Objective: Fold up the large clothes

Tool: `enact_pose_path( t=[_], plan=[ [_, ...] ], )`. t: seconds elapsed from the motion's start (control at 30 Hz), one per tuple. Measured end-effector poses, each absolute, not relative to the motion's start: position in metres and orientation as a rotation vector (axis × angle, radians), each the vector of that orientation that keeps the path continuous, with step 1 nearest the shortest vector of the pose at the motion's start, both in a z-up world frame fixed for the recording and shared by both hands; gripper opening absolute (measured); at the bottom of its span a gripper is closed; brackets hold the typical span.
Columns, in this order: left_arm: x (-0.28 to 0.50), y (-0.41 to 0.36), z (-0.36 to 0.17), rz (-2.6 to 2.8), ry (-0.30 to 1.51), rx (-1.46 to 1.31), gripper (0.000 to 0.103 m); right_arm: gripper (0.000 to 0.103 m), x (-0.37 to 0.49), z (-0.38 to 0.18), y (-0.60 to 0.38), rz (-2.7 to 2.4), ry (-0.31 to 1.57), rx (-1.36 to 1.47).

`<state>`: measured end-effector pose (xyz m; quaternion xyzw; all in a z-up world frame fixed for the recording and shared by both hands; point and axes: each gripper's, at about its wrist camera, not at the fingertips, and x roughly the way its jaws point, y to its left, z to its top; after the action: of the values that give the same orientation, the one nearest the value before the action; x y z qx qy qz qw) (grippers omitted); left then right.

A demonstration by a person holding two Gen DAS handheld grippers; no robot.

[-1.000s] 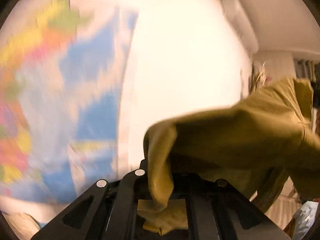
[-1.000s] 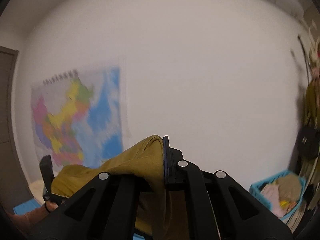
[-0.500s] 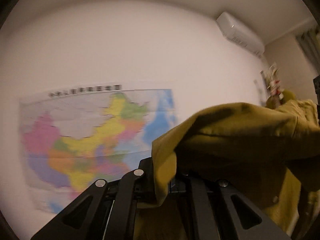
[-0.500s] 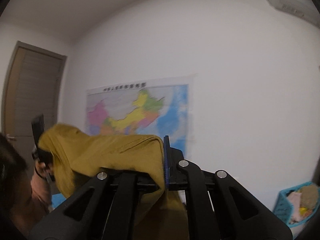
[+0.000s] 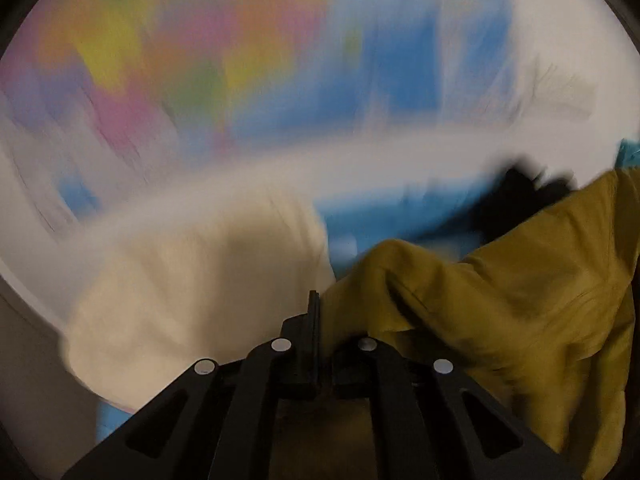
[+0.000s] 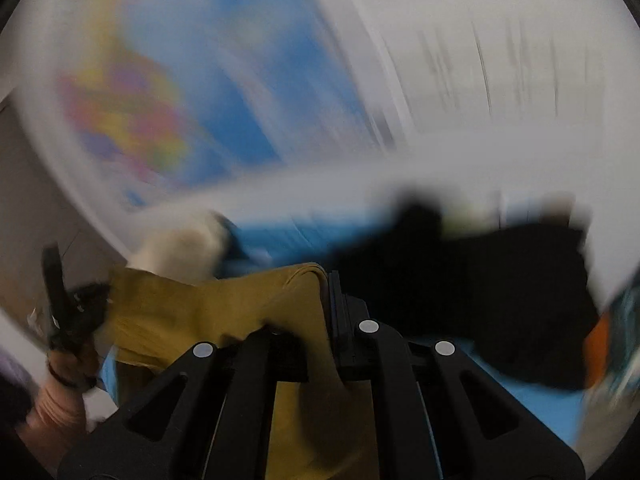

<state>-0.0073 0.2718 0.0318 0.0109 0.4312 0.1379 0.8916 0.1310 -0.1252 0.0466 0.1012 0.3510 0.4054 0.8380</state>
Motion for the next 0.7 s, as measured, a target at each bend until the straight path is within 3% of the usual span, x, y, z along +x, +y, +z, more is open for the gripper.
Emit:
enact_pose_path(
  t=[0.03, 0.13, 0.17, 0.2, 0.27, 0.3, 0.33, 0.4, 0.47, 0.53, 0.6, 0.7],
  plan=[
    [0.013, 0.283, 0.0, 0.282, 0.968, -0.012, 0.002, 0.005, 0.147, 0.022, -0.112, 0.821, 0.807, 0.184],
    [0.03, 0.293, -0.025, 0.286, 0.985, -0.001, 0.002, 0.011, 0.156, -0.008, -0.101, 0.728, 0.837, 0.067],
    [0.032, 0.296, -0.025, 0.274, 0.977, 0.003, 0.002, 0.025, 0.155, -0.007, -0.103, 0.695, 0.819, 0.032],
    [0.031, 0.297, -0.022, 0.245, 0.972, 0.006, 0.003, 0.048, 0.151, -0.003, -0.105, 0.674, 0.799, -0.011],
    [0.024, 0.295, -0.015, 0.213, 0.961, 0.03, 0.009, 0.064, 0.134, 0.011, -0.111, 0.652, 0.719, -0.116],
    [0.02, 0.294, -0.011, 0.193, 0.952, 0.041, 0.018, 0.067, 0.12, 0.022, -0.112, 0.638, 0.664, -0.183],
    [0.016, 0.292, -0.007, 0.16, 0.94, 0.065, 0.021, 0.067, 0.106, 0.032, -0.11, 0.619, 0.599, -0.269],
    [-0.003, 0.281, -0.001, 0.1, 0.942, 0.072, 0.043, 0.072, 0.075, 0.044, -0.109, 0.618, 0.498, -0.398],
    [-0.014, 0.273, 0.002, 0.007, 0.928, 0.038, 0.046, 0.072, 0.051, 0.044, -0.103, 0.653, 0.449, -0.487],
    [-0.031, 0.268, 0.006, -0.078, 0.902, 0.002, 0.054, 0.07, 0.041, 0.037, -0.101, 0.803, 0.526, -0.457],
    [-0.043, 0.262, 0.011, -0.177, 0.877, -0.051, 0.059, 0.061, 0.04, 0.02, -0.093, 0.923, 0.654, -0.38],
    [-0.039, 0.247, -0.003, -0.265, 0.929, -0.092, 0.07, 0.058, 0.049, -0.007, -0.077, 0.999, 0.742, -0.311]
  ],
)
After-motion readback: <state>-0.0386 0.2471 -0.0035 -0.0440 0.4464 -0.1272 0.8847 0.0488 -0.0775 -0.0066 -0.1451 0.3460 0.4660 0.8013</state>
